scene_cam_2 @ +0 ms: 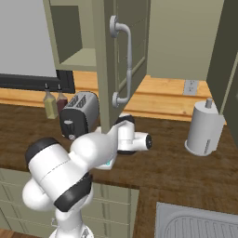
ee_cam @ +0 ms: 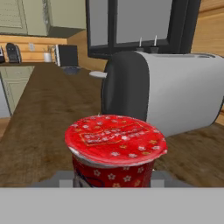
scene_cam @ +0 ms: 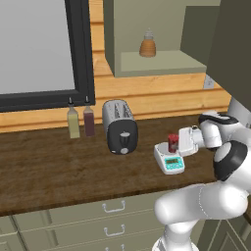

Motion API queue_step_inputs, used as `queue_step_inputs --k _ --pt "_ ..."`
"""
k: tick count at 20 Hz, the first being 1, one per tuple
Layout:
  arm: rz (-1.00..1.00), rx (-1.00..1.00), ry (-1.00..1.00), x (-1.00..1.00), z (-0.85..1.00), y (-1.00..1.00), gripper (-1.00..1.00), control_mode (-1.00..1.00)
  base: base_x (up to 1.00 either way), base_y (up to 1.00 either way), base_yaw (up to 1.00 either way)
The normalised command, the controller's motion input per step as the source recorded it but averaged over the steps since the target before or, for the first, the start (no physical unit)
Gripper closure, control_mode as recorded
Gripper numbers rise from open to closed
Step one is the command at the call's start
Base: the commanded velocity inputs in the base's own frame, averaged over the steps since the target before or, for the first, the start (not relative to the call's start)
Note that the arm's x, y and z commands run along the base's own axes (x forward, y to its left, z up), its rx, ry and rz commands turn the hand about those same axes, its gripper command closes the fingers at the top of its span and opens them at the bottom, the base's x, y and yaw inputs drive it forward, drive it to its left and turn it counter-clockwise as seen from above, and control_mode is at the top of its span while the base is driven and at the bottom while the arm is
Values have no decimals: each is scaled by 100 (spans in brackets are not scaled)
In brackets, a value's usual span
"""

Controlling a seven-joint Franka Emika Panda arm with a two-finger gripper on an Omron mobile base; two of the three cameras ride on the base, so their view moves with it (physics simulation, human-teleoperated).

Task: Pick the yogurt and place it on the digital scale for weighing, and close the cabinet.

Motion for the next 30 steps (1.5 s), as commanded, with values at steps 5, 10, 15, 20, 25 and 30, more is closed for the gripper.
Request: queue_step_inputs --k 5,10,15,20,25,30 --pt "0 2 0 19 -2 9 100 -100 0 0 0" --pt "0 0 0 23 -4 1 100 -100 0 0 0" --pt "0 0 0 21 -18 0 100 -100 0 0 0" --pt "0 0 0 12 -25 2 100 -100 0 0 0" --pt "0 0 0 -5 -42 0 100 -100 0 0 0" --pt "0 0 0 0 -1 0 -100 -100 0 0 0"
